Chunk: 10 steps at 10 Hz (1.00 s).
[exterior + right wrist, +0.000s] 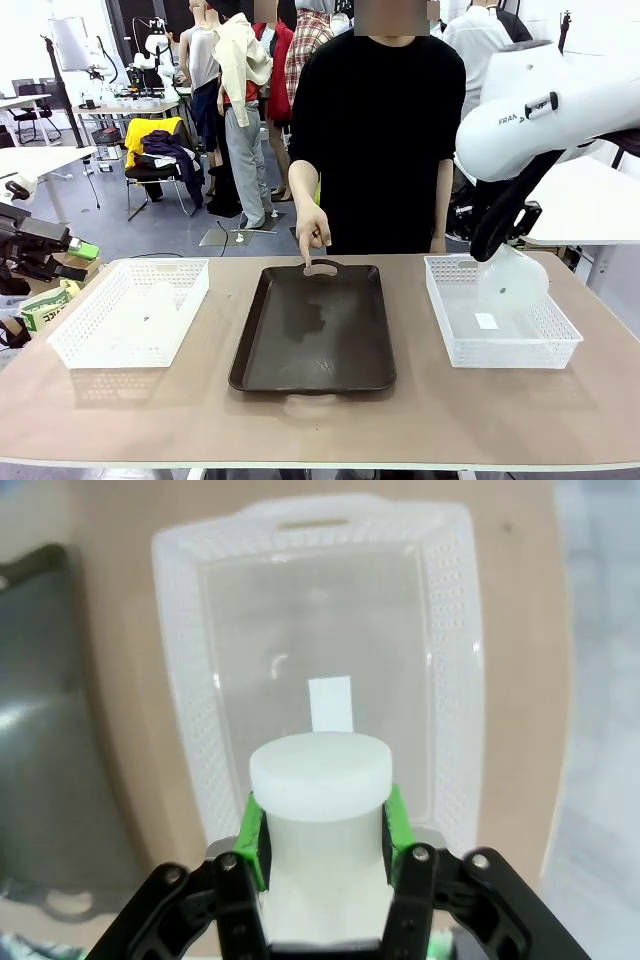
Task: Prepare the laboratory tools.
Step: While moving the picked Big flask to the Handle tray indicated by the person, stop as directed by the person.
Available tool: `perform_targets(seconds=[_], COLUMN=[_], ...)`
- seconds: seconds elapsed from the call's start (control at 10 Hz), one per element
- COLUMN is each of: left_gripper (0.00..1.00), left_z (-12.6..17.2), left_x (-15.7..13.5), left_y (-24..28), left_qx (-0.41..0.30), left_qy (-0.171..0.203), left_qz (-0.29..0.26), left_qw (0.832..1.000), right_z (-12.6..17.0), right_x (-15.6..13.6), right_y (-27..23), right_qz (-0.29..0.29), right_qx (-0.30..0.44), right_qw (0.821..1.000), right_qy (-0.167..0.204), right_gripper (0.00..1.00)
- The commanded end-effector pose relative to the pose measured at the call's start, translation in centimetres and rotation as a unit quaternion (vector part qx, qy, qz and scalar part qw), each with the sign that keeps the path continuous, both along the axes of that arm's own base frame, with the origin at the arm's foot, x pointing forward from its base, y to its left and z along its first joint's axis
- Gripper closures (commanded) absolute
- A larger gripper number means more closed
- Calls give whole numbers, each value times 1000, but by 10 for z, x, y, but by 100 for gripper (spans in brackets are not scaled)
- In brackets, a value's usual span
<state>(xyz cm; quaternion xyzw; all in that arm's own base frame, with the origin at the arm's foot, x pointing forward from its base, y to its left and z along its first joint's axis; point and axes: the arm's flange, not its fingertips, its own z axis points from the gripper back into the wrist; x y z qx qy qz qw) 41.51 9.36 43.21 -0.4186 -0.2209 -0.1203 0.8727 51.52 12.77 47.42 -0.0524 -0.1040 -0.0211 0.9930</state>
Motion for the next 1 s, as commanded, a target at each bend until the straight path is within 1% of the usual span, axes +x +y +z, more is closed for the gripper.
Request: perform_targets(seconds=[0.0,0.2,0.3,0.5,0.7,0.9], left_gripper=[0,0,0,0,0,0], left_z=[1,1,1,1,1,1], left_x=[0,0,0,0,0,0], left_y=[1,1,1,1,1,1], left_qx=[-8,-8,-8,-8,-8,-8], left_qy=[-3,-3,-3,-3,-3,-3], left_qz=[-1,-1,-1,-1,-1,-1], left_qw=[1000,1000,1000,1000,1000,1000], right_z=[16,27,28,19,18,22], right_x=[-13,-11,-6,5,5,1], right_y=[14,32,37,39,46,71], right_qz=[41,54,53,59,69,92], right_qx=[-26,-44,-51,-42,-45,-45], right_qw=[999,998,997,997,997,995], right_qy=[-12,-11,-9,7,5,-4], right_gripper=[100,100,100,100,100,100])
